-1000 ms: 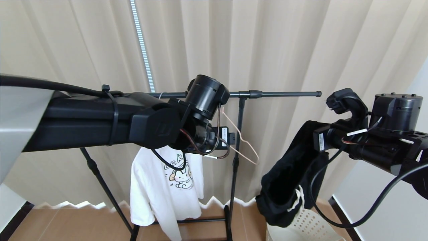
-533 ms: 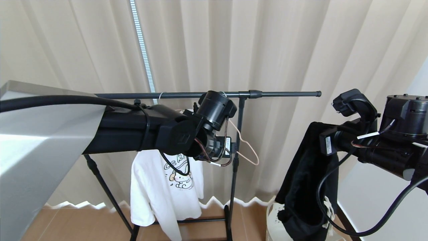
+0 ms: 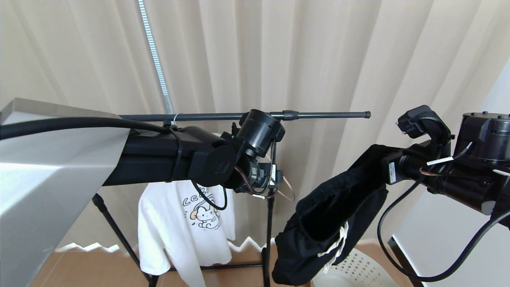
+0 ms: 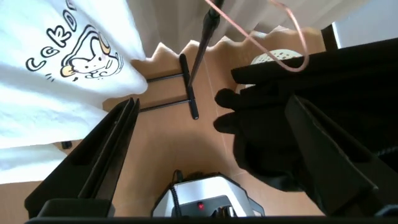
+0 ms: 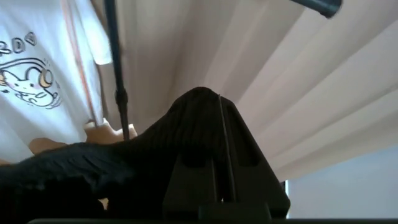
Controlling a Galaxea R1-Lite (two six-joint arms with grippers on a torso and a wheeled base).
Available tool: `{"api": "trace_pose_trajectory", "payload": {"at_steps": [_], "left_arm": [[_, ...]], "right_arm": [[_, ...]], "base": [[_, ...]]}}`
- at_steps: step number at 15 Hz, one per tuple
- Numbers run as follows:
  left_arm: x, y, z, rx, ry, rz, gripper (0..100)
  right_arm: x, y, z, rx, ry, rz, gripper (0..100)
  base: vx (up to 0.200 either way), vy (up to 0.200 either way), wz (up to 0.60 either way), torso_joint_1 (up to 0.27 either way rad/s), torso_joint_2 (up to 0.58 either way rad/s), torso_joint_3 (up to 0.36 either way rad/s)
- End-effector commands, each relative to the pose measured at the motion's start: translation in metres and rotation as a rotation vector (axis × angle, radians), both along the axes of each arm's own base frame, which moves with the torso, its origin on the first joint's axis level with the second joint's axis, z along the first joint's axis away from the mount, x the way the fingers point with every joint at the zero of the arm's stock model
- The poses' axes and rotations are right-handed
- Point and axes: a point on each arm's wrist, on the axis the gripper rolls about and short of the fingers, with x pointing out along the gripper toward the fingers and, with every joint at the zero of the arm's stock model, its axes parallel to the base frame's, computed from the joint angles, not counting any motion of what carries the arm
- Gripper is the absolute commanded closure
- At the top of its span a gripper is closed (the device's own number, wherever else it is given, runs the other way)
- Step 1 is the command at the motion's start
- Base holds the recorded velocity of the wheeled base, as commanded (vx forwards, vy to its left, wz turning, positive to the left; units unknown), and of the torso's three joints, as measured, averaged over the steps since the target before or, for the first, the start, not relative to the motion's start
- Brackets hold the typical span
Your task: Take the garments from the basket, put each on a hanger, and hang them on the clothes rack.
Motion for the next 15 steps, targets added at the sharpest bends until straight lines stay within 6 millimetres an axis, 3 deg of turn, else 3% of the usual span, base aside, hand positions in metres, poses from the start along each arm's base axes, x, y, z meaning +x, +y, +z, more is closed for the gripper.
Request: {"api": "trace_pose_trajectory", "payload": {"at_steps": [1, 9, 15], "left_arm": [[0.000, 0.000, 0.000, -0.001, -0.001, 0.002, 0], [0.015, -0.012, -0.013, -0.043, -0.028, 0.016, 0], [0.022, -0.017, -0.010, -0.100, -0.047, 0.028, 0]], "right_arm": [[0.000, 0.000, 0.000, -0.001, 0.001, 0.001, 100], [0.002, 0.001, -0.003, -0.003, 0.008, -0.001, 100], [0.002, 0.001, -0.004, -0.006, 0.011, -0.002, 100]], "base": [[0.200, 0.000, 0.00, -0.017, -0.01, 0.002], [0.000, 0.000, 0.00, 0.000, 0.00, 0.000], [0.000, 0.000, 0.00, 0.000, 0.00, 0.000]]}}
